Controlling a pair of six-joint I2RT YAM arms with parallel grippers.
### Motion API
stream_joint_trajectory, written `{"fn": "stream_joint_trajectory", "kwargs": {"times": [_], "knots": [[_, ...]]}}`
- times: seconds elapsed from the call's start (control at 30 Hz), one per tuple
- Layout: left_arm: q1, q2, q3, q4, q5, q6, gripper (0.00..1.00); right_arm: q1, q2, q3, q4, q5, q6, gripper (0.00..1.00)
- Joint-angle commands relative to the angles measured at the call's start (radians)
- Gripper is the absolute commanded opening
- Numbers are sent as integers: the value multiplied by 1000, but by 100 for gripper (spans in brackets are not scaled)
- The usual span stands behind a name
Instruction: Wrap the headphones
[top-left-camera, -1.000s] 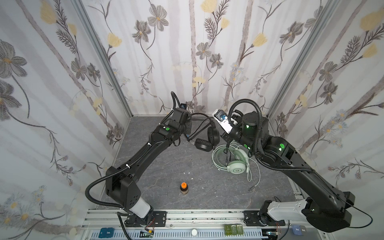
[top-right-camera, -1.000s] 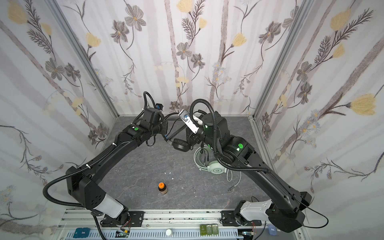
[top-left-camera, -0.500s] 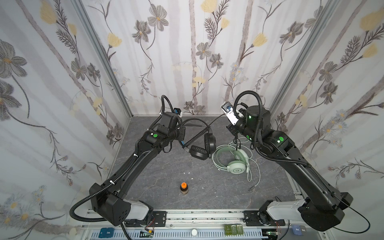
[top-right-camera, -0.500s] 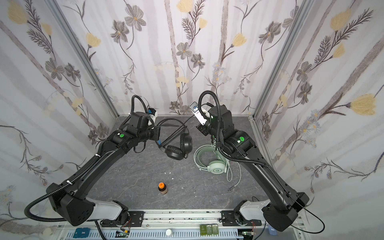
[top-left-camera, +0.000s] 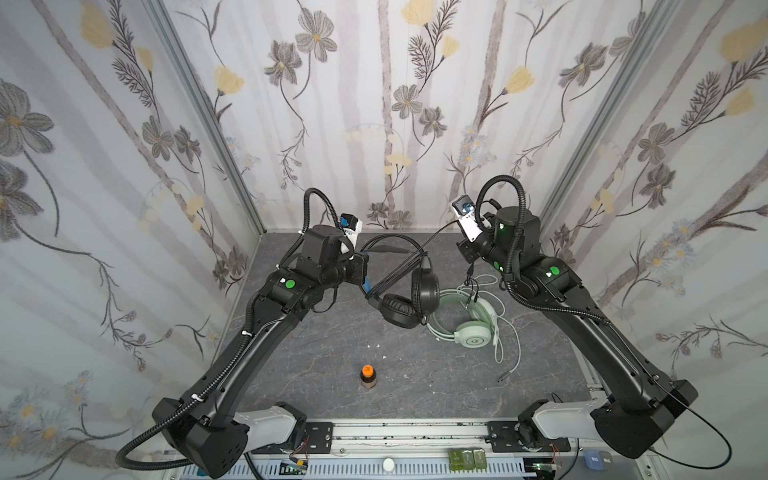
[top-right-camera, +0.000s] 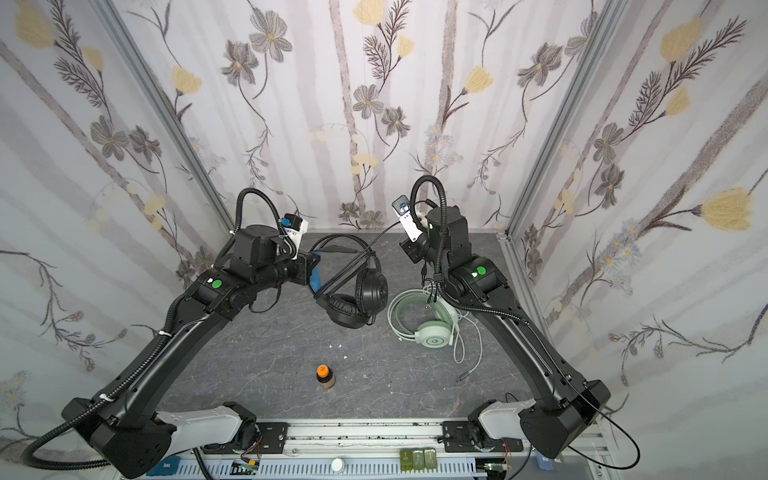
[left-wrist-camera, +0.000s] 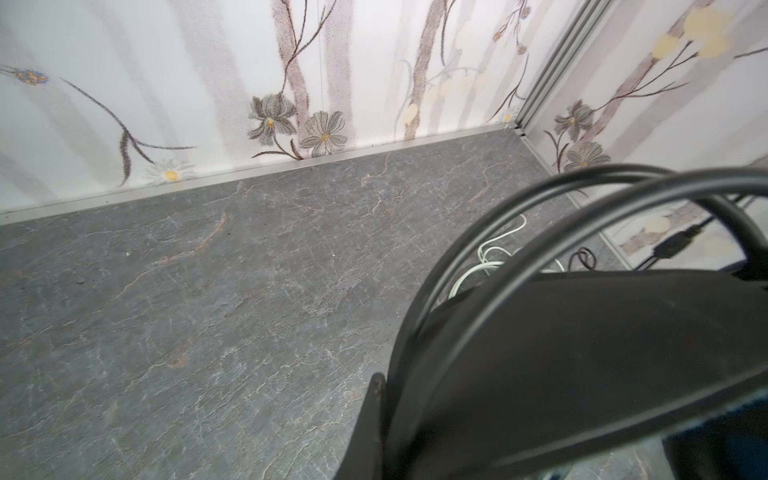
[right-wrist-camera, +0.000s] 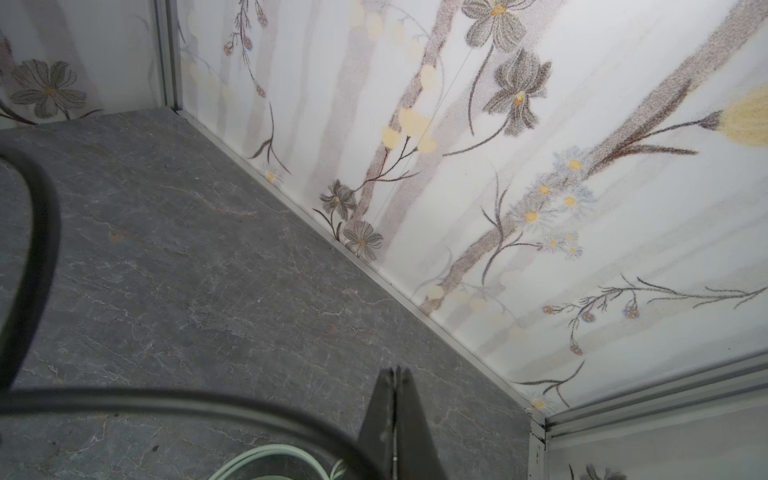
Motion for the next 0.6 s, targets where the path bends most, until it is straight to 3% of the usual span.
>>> {"fn": "stream_joint_trajectory", "kwargs": {"times": [0.0,0.27,0.57], "knots": [[-2,-31,23,89,70,-71,0,-4,11,-10,99,-29,29,1],[-2,-76,89,91,82,-129,0,-10,-20,-78,232,-100,88,4],[-7,-64,215,97,114,-168,0,-10,-88,-217,443,-209,140,15]]}}
